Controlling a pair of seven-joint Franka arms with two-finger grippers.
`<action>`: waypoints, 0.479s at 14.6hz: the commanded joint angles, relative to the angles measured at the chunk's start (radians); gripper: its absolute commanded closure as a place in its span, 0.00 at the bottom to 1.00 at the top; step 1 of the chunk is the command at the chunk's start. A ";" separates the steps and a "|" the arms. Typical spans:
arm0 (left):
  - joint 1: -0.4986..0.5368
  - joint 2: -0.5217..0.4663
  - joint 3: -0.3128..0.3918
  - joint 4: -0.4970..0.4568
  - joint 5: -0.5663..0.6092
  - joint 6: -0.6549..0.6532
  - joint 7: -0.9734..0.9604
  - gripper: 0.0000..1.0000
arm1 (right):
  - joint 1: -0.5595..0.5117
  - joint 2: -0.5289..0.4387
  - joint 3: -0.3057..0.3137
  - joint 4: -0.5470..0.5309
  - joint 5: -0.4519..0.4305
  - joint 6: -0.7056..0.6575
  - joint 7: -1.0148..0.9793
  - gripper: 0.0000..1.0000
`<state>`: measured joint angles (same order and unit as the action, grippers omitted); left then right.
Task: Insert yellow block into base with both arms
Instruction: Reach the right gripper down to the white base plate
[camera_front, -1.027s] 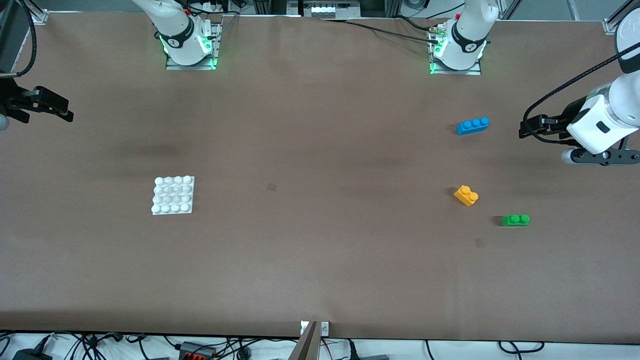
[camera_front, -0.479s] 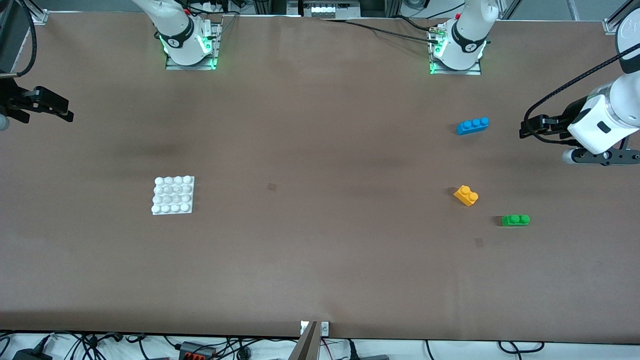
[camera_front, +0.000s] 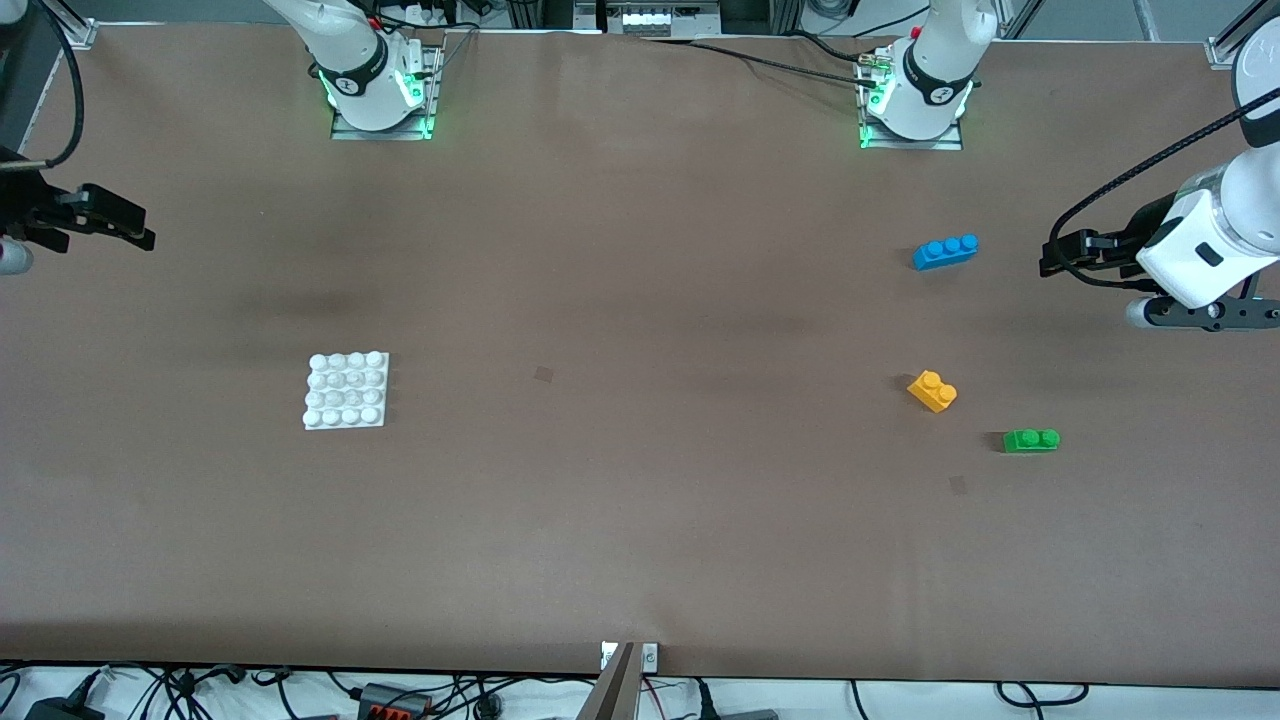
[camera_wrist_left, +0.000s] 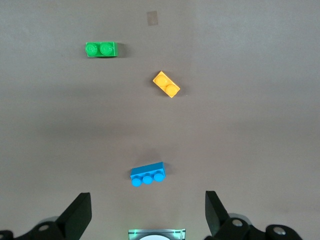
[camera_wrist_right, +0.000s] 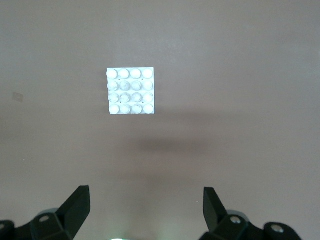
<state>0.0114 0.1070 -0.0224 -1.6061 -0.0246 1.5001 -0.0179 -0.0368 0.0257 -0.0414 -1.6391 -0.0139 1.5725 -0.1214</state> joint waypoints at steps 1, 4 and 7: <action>0.007 -0.010 -0.002 0.002 -0.012 -0.014 0.007 0.00 | -0.005 0.010 0.000 -0.005 -0.001 0.004 0.013 0.00; 0.007 -0.010 -0.002 0.002 -0.012 -0.014 0.009 0.00 | -0.006 0.055 -0.002 -0.007 -0.001 0.003 -0.010 0.00; 0.007 -0.010 -0.002 0.002 -0.012 -0.014 0.009 0.00 | 0.017 0.127 0.002 -0.008 0.002 0.018 -0.047 0.00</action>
<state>0.0115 0.1070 -0.0224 -1.6061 -0.0246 1.5001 -0.0179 -0.0353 0.1089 -0.0423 -1.6448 -0.0136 1.5736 -0.1440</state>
